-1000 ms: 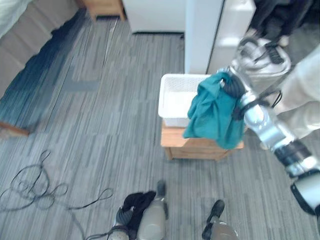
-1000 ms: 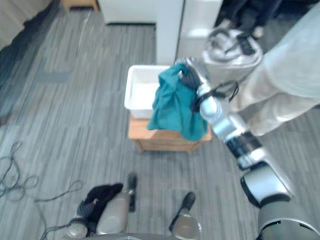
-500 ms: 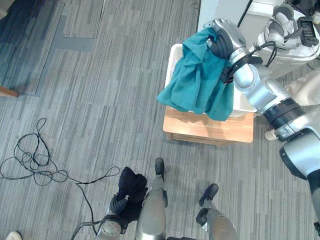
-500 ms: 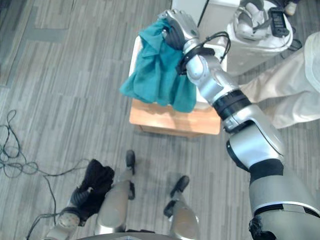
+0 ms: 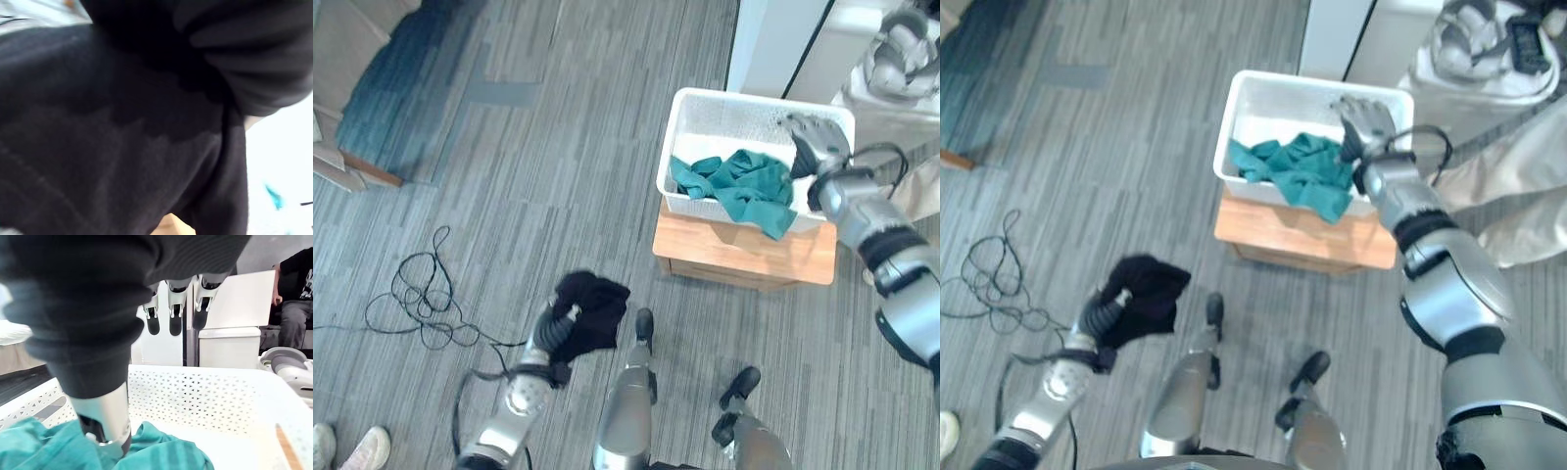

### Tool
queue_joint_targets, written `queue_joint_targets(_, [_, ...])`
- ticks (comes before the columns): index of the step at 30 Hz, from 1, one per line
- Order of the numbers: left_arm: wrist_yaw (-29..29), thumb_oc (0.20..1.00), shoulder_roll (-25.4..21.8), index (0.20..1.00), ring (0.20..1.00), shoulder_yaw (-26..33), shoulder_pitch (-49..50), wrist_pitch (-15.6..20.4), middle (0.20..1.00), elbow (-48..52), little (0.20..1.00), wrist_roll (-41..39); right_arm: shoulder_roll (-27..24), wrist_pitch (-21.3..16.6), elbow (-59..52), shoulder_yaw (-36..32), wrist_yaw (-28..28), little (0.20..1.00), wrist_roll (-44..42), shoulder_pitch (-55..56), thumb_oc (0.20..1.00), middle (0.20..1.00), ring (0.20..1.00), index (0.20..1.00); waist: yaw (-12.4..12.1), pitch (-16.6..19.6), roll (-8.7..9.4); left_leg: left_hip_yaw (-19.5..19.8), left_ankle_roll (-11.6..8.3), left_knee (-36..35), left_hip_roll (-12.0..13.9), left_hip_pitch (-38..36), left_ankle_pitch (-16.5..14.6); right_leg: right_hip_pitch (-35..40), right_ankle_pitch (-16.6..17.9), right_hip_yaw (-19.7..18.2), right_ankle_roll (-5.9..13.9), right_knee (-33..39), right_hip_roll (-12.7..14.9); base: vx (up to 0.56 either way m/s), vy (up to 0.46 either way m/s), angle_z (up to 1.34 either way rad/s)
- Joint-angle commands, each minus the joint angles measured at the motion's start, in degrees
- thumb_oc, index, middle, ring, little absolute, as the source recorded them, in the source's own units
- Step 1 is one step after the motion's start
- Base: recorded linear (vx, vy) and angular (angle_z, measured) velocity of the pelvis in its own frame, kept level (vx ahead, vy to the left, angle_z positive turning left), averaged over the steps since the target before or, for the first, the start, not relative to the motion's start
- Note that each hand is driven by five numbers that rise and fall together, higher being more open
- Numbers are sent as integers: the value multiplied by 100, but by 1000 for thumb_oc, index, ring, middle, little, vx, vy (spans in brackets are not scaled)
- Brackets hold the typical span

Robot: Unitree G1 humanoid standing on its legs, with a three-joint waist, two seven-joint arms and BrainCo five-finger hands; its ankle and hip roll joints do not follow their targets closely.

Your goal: Tidy up the quilt and then pick up the clothes from the bed and put them into the laundry hamper.

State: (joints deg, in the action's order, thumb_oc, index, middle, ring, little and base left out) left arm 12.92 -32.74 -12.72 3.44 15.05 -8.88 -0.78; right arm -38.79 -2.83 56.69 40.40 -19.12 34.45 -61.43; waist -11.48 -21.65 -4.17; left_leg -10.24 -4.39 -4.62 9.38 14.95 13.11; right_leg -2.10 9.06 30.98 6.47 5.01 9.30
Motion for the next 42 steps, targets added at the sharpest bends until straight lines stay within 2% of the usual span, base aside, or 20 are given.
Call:
queue_joint_targets(1, [533,200,-165,200,200,-133,-321,410,200,185,200,528,-415,98,-726,-326,-469,1000,275,669,1000,1000,1000,1000,49,464,95,-651,-727,-38,353,-824,-1086,-61,-1146,-35,375,-1,57,80,-9,-9])
queue_joint_targets(2, [533,200,-189,200,200,-148,-304,400,200,203,200,529,-426,114,-774,-373,-454,1000,287,732,1000,1000,1000,1000,26,471,112,-655,-727,-38,350,-839,-1089,-49,-1148,-38,378,-1,61,150,-20,-7])
queue_joint_targets(4, [798,200,-399,200,200,434,-324,285,200,479,200,716,-664,38,-2149,-1244,-454,1000,220,2190,1000,1000,1000,1000,395,599,199,-740,-658,-38,324,-1077,-1182,67,-1183,-142,364,-1,19,132,-10,-7])
queue_joint_targets(6, [893,200,-497,200,200,758,-375,176,200,636,200,838,-787,-32,-2924,-1853,-303,1000,147,3117,1000,1000,1000,1000,610,696,261,-817,-620,-38,304,-1210,-1255,107,-1203,-237,366,-1,2,92,1,-19])
queue_joint_targets(7, [888,200,-513,200,200,737,-367,167,200,653,200,837,-796,-19,-2986,-1915,-276,1000,154,3196,1000,1000,1000,1000,581,706,271,-822,-619,-38,301,-1219,-1258,113,-1204,-241,368,-1,5,98,-5,-22])
queue_joint_targets(8, [979,200,-526,200,200,1029,-544,46,200,794,200,989,-695,-88,-3411,-2402,-183,1000,-74,4009,1000,1000,1000,1000,856,752,325,-918,-572,-38,288,-1310,-1316,102,-1197,-334,370,-1,-8,71,-10,-43])
queue_joint_targets(10, [1048,200,-611,200,200,1068,-1034,-216,200,813,200,1408,-399,-127,-3593,-2826,-26,1000,-447,4719,1000,1000,1000,1000,1074,753,378,-1039,-516,-38,253,-1356,-1371,25,-1158,-461,371,-1,10,44,2,-35])
queue_joint_targets(15, [1307,200,-534,200,200,751,-2637,-742,200,-181,200,2121,-42,-98,-3522,-2945,272,1000,-631,5525,1000,1000,1000,1000,1596,601,468,-1335,-514,-38,236,-1229,-1373,-373,-1007,-722,404,-1,38,-38,10,-38])
queue_joint_targets(17, [1513,200,-661,200,200,567,-3495,-996,200,-768,200,2356,28,-91,-3435,-2829,298,1000,-573,5621,1000,1000,1000,1000,1798,483,510,-1455,-516,-38,246,-1096,-1344,-600,-908,-792,444,-1,73,-73,6,-30])
queue_joint_targets(18, [1529,200,-663,200,200,534,-3545,-986,200,-808,200,2354,38,-91,-3430,-2846,297,1000,-572,5616,1000,1000,1000,1000,1781,481,516,-1457,-514,-38,244,-1084,-1342,-614,-905,-795,444,-1,75,-95,0,-49])
queue_joint_targets(20, [1746,200,-923,200,200,254,-4581,-1257,200,-1513,200,2617,83,-152,-3400,-2669,330,1000,-565,5716,1000,1000,1000,1000,2010,294,602,-1606,-522,-38,260,-891,-1279,-886,-787,-852,500,-1,122,-85,-11,-50])
queue_joint_targets(24, [1909,200,-1183,200,200,-97,-5414,-1414,200,-2161,200,2658,62,-203,-3305,-2542,280,1000,-601,5706,1000,1000,1000,1000,2178,61,657,-1707,-540,-28,268,-713,-1335,-1120,-771,-924,631,-8,193,-12,2,-30])
queue_joint_targets(27, [1925,216,-1258,216,216,-287,-5951,-1426,216,-2923,216,2202,188,-183,-2911,-2353,211,1000,-693,5628,1000,1000,1000,1000,2336,-200,647,-1909,-520,-38,241,-460,-1288,-1421,-643,-945,703,-3,321,-64,34,-30])
queue_joint_targets(28, [1844,1000,-1235,1000,1000,-249,-5971,-1374,1000,-3071,1000,1967,240,-146,-2770,-2282,208,1000,-663,5572,1000,1000,1000,1000,2336,-243,628,-1974,-515,-38,238,-424,-1285,-1475,-631,-971,716,-1,352,-20,23,-21])
queue_joint_targets(29, [1744,1000,-997,1000,1000,-315,-6067,-1359,1000,-3384,1000,1590,313,-92,-2611,-2213,185,1000,-716,5580,1000,1000,1000,1000,2388,-280,611,-1975,-509,-38,225,-408,-1286,-1526,-630,-1051,706,-1,355,-12,-2,-22])
queue_joint_targets(32, [1728,1000,-823,1000,1000,-285,-6294,-1230,1000,-3933,1000,782,486,-39,-2395,-2070,224,1000,-832,5529,1000,1000,1000,1000,2436,-343,565,-1914,-456,-38,191,-382,-1288,-1596,-615,-1191,714,-1,344,1,-9,-5])
queue_joint_targets(35, [1734,1000,-677,1000,1000,-351,-6311,-1201,1000,-4088,1000,561,543,-51,-2248,-1903,214,1000,-844,5566,1000,1000,1000,1000,2441,-320,552,-1894,-461,-38,171,-434,-1317,-1561,-601,-1285,689,-1,327,36,-55,-5])
queue_joint_targets(36, [1739,1000,-667,1000,1000,-398,-6207,-1184,1000,-4055,1000,563,579,-64,-2191,-1861,262,1000,-870,5785,1000,1000,1000,1000,2483,-284,529,-1759,-429,-38,150,-486,-1352,-1506,-697,-1563,647,-1,263,67,-90,16])
queue_joint_targets(40, [1814,1000,-733,1000,1000,-288,-5934,-1079,1000,-3782,1000,505,714,-57,-1837,-1862,319,1000,-1001,5919,1000,1000,1000,1000,2425,-133,475,-1637,-421,-38,140,-696,-1391,-1251,-760,-1525,601,-1,212,70,-75,30])
queue_joint_targets(42, [1831,1000,-1057,1000,1000,197,-4943,-802,1000,-2959,1000,368,948,-122,-1765,-1898,489,1000,-1236,6063,1000,1000,1000,1000,2293,72,461,-1527,-425,-38,132,-990,-1460,-917,-864,-1496,551,-1,135,90,-74,38])
